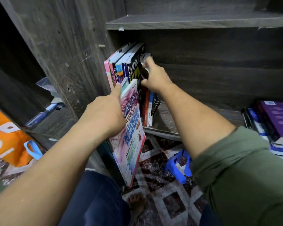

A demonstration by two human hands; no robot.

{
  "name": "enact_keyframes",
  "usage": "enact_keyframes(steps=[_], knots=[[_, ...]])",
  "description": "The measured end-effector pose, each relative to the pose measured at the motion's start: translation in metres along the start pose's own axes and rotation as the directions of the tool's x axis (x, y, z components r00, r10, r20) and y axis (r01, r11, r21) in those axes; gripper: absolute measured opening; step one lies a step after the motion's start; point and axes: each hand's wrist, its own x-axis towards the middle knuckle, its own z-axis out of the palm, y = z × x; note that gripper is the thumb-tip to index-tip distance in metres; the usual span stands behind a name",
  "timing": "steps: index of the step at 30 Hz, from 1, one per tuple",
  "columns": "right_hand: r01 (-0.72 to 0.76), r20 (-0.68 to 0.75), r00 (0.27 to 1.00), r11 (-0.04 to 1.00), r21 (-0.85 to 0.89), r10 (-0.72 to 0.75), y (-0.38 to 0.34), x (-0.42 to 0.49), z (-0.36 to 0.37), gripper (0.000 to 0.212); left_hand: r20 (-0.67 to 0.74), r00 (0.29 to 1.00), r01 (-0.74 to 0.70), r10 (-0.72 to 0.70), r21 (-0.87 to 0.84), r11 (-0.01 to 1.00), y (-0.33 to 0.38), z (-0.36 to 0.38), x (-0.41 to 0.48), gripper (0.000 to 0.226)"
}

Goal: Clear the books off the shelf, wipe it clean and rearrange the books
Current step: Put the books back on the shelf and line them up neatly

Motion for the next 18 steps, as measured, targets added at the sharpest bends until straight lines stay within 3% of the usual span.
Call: enact_keyframes(steps=[8,14,18], knots=[[-0.097,-0.060,0.993,0.995,-0.001,0.097,0.049,-0.007,-0.039,0.043,0.026,0.998,-0.056,0.057,-0.021,0.998,0.029,-0.011,0.025,0.085],[-0.056,-0.049,0.997,0.998,0.009,0.057,0.051,-0.011,-0.040,0.042,-0.135,0.990,-0.037,0.047,0.074,0.997,0.062,-0.022,0.081,0.084],[-0.036,-0.055,0.998,0.999,-0.019,0.034,0.049,-0.007,-0.033,0.043,-0.212,0.977,-0.017,0.024,0.038,0.999,0.076,0.006,0.108,0.086]])
